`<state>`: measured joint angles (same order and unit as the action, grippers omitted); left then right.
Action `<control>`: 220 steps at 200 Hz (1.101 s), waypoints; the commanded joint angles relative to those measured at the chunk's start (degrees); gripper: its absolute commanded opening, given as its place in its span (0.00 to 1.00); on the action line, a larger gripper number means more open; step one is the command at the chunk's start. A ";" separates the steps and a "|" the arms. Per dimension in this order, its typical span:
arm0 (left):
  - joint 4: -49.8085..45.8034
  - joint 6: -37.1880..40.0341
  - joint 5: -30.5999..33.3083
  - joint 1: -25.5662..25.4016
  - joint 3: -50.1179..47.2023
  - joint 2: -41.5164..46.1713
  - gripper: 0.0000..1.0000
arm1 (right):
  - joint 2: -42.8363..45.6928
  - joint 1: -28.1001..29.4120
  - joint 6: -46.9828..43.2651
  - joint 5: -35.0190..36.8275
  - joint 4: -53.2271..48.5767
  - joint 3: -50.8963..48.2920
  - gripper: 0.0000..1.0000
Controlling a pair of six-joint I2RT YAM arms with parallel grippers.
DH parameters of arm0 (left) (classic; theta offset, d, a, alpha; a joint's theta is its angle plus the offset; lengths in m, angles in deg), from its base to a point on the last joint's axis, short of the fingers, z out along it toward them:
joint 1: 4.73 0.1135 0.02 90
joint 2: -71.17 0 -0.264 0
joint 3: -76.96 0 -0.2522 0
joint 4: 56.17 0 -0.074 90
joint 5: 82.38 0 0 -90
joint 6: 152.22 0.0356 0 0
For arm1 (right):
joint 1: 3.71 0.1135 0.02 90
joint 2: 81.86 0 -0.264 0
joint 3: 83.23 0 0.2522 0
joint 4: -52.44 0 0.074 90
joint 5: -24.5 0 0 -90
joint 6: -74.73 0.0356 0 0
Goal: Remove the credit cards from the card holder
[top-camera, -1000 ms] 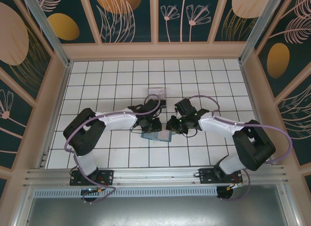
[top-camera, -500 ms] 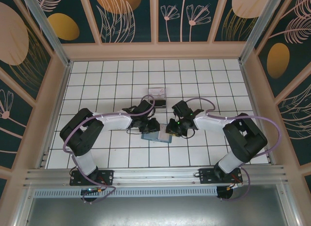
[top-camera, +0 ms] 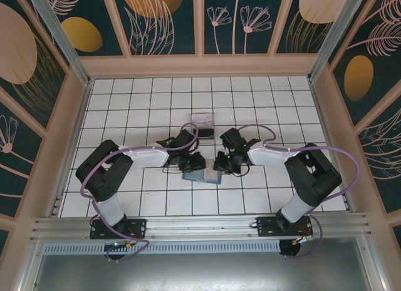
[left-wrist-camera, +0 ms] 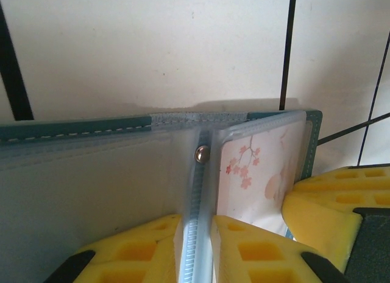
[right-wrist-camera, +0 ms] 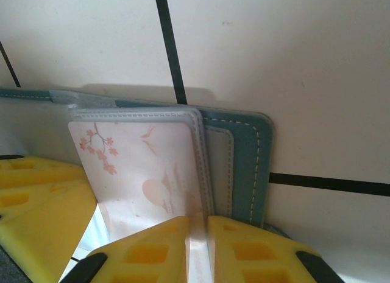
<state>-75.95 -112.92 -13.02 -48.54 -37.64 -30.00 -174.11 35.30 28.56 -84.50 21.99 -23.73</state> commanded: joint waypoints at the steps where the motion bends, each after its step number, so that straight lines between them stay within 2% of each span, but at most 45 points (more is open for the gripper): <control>1: 0.30 -0.72 -1.60 -0.08 -1.52 1.35 0.22 | -2.75 1.14 -0.59 2.00 0.38 0.38 0.12; 18: 0.26 -0.87 -1.42 -0.13 -1.63 1.94 0.22 | -2.61 1.25 -0.59 2.11 0.25 0.24 0.09; 76: -1.27 -1.51 1.72 -0.08 -1.45 5.69 0.20 | -2.25 1.25 -0.60 2.31 0.14 -0.25 0.06; 114: -0.71 -1.00 -1.70 -0.15 -0.77 3.32 0.20 | -2.19 1.25 -0.62 2.20 0.09 -0.21 0.06; 173: -1.09 0.05 -3.02 -0.18 -0.58 -0.87 0.22 | -1.44 1.25 -0.60 2.74 -0.62 -0.05 0.09; 197: -5.51 1.42 2.38 -0.22 0.10 -0.47 0.22 | -1.15 1.25 -0.46 3.15 -1.15 -0.16 0.13; 220: -11.44 3.10 8.25 -0.16 1.01 0.04 0.22 | -0.79 1.24 -0.08 3.87 -1.66 -0.21 0.22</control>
<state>-78.77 -112.46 -12.26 -48.76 -37.45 -29.32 -174.43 36.09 28.47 -83.83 23.13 -23.51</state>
